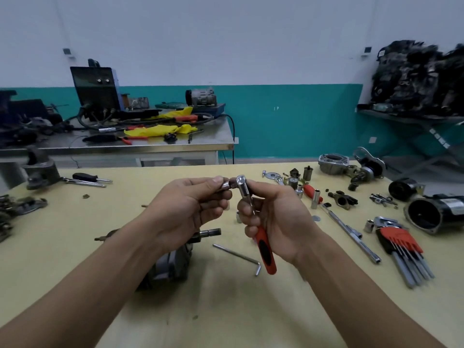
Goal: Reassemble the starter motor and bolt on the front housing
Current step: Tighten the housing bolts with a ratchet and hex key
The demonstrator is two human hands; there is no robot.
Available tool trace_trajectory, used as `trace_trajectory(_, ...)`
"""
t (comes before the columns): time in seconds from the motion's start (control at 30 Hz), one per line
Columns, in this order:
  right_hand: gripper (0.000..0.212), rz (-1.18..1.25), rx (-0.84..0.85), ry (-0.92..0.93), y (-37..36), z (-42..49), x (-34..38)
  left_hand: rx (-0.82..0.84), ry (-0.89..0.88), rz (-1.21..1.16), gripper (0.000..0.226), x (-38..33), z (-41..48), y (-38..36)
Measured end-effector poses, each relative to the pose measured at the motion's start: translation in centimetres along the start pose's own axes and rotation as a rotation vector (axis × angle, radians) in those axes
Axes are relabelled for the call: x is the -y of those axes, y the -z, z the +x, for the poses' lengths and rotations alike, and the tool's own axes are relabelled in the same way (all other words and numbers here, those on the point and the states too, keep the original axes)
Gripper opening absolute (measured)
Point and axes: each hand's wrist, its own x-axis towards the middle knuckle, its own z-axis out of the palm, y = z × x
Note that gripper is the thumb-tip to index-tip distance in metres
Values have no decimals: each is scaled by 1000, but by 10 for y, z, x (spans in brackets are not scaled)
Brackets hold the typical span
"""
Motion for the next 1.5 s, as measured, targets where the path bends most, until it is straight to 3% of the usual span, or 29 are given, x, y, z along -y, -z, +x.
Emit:
trace_trajectory(0.4, 21, -40, 105, 34, -32, -14, -10, -87, -405, 367, 14, 6, -32, 16)
trace_trajectory(0.53, 53, -320, 216, 133, -30, -18, -8, -112, -343, 582, 13, -7, -44, 36)
trace_trajectory(0.6, 60, -476, 302, 208, -29, -18, -13, -80, -284, 580, 13, -12, -48, 43)
trace_trajectory(0.77, 47, -1160, 161, 775, -24, -10, -29, -5, -135, 498, 16, -3, -56, 43)
trace_trajectory(0.83, 32, -1364, 179, 882, -18, -8, -32, -9, -141, 552, 15, 2, -58, 41)
trace_trajectory(0.93, 17, -1426, 181, 795, -6, -11, -44, -107, -433, 989, 16, 15, -64, 52)
trace_trajectory(1.0, 5, -1415, 177, 740, 0, -14, -54, -126, -692, 1360, 34, 25, -73, 67)
trace_trajectory(1.07, 15, -1339, 157, 662, 2, -17, -64, -90, -789, 1582, 51, 38, -80, 83)
trace_trajectory(1.23, 24, -1098, 196, 435, -6, -18, -80, -194, -847, 1519, 55, 69, -78, 99)
trace_trajectory(1.5, 26, -1053, 135, 439, -7, -19, -83, -321, -978, 1456, 40, 77, -71, 99)
